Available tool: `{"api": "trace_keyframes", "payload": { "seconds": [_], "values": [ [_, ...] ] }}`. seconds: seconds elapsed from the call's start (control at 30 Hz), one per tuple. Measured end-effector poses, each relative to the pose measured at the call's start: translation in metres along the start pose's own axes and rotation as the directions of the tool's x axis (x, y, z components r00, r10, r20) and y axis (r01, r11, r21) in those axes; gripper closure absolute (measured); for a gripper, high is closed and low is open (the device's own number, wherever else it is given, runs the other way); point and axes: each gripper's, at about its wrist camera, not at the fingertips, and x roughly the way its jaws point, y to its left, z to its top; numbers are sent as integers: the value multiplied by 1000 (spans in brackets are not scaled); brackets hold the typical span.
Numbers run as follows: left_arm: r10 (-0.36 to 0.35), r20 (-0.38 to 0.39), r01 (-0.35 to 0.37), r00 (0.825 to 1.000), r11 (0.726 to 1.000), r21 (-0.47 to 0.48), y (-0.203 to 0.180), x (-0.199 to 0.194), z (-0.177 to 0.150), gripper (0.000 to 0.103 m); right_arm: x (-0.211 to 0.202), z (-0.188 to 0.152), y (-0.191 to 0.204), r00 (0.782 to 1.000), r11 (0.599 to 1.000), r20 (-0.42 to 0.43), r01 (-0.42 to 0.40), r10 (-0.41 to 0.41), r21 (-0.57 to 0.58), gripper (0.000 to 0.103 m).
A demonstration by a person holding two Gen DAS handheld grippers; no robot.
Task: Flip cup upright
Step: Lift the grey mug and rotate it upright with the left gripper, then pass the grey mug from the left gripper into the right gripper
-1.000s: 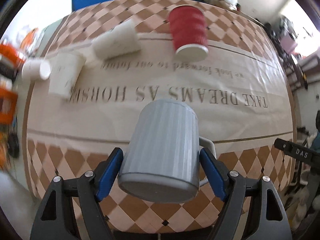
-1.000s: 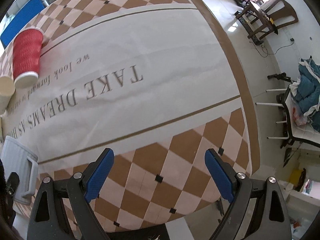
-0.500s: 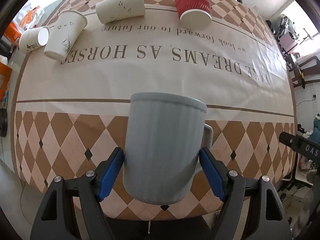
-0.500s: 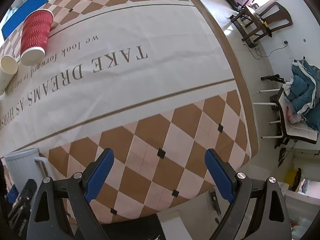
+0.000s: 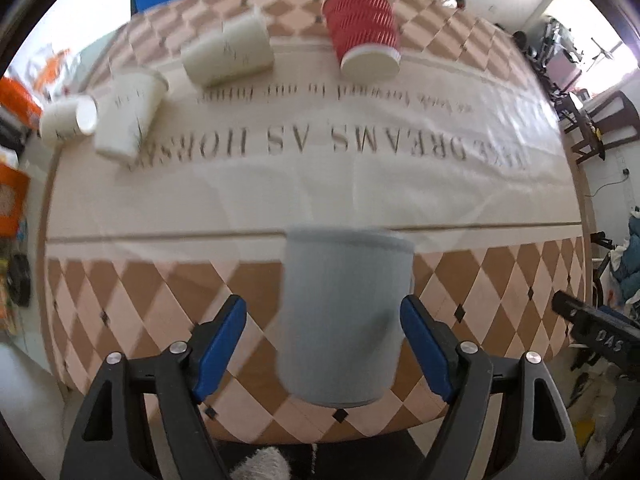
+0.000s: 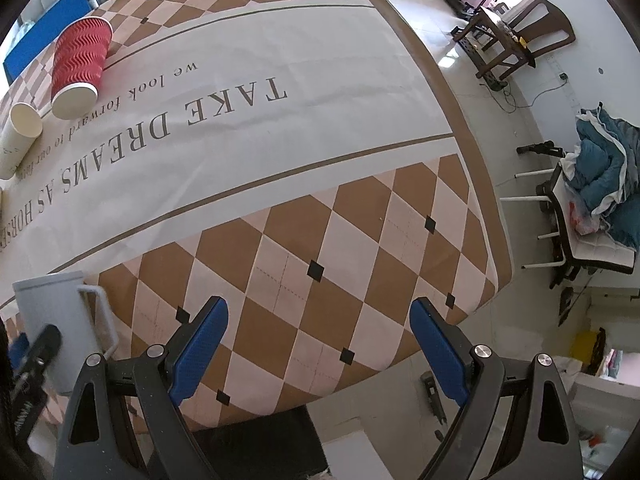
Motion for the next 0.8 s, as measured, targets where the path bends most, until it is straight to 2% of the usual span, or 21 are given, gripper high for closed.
{"api": "trace_keyframes", "payload": {
  "seconds": [0.03, 0.07, 0.17, 0.33, 0.43, 0.6, 0.7, 0.8],
  "values": [
    [2, 16, -2, 1000, 1000, 1, 3, -6, 2, 20, -1, -1, -1, 1000, 1000, -2, -4, 4, 2, 9],
    [6, 34, -6, 999, 1000, 0, 6, -12, 3, 11, -2, -2, -1, 1000, 1000, -4, -13, 13, 5, 9],
    [23, 92, -21, 996, 1000, -18, 26, -32, 9, 2, -9, -5, -2, 998, 998, 3, -58, 58, 24, 9],
    [97, 145, -91, 985, 995, -50, 64, -49, 10, 2, -24, -8, 10, 987, 987, 5, -159, 159, 28, 9],
    [141, 124, -131, 982, 988, -83, 92, -42, 3, 2, -29, -11, 29, 969, 970, -34, -244, 244, 4, 9],
    [236, 40, -228, 971, 963, -146, 142, -15, -16, 2, -31, -13, 81, 920, 923, -136, -379, 368, -66, 9],
    [275, 8, -270, 961, 949, -163, 160, -1, -25, 2, -24, -14, 114, 896, 903, -197, -421, 399, -87, 9],
    [310, -15, -308, 951, 936, -172, 171, 9, -31, 2, -14, -14, 143, 896, 904, -230, -412, 380, -113, 9]
  ]
}}
